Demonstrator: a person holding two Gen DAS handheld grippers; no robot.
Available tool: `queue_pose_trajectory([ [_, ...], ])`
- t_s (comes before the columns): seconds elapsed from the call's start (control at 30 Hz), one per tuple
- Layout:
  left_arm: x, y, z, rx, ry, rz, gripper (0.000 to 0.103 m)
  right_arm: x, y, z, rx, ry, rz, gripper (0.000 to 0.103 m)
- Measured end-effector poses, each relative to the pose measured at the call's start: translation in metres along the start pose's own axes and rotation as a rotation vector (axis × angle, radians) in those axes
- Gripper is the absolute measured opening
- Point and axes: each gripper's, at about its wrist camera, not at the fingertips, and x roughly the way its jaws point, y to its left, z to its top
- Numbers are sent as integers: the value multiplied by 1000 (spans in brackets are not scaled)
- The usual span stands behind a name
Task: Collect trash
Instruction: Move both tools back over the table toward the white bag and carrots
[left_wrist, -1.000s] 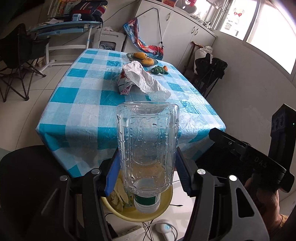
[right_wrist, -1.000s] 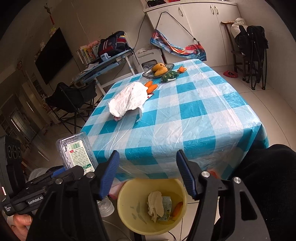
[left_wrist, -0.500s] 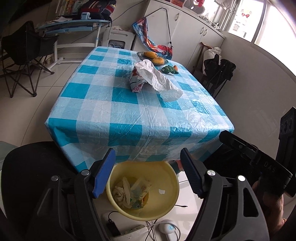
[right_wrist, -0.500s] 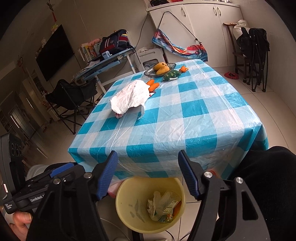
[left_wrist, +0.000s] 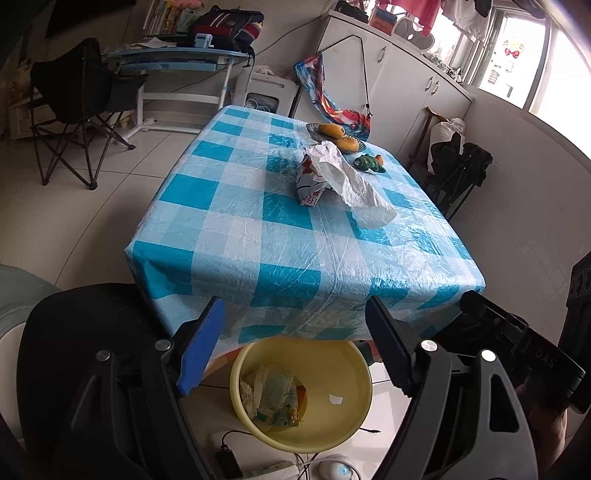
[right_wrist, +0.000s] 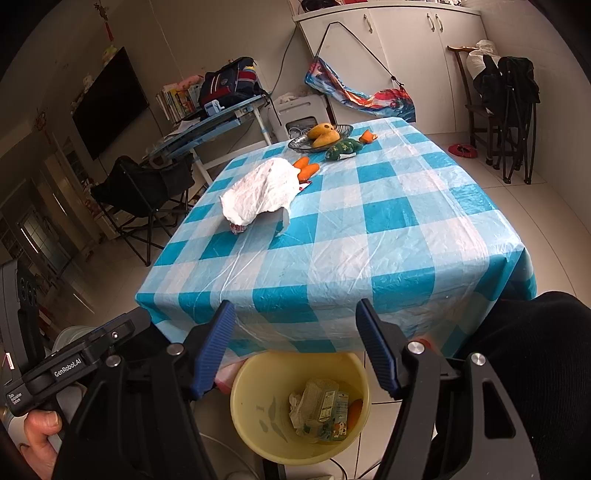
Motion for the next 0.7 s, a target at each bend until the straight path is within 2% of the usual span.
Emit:
queue_pose_trajectory([
  [0.47, -2, 10, 2, -29, -34, 42, 75, 0, 3, 0, -6, -2, -1, 66],
  [0.7, 0, 20, 12, -51, -76, 82, 76, 1, 12, 2, -59, -14, -7, 66],
])
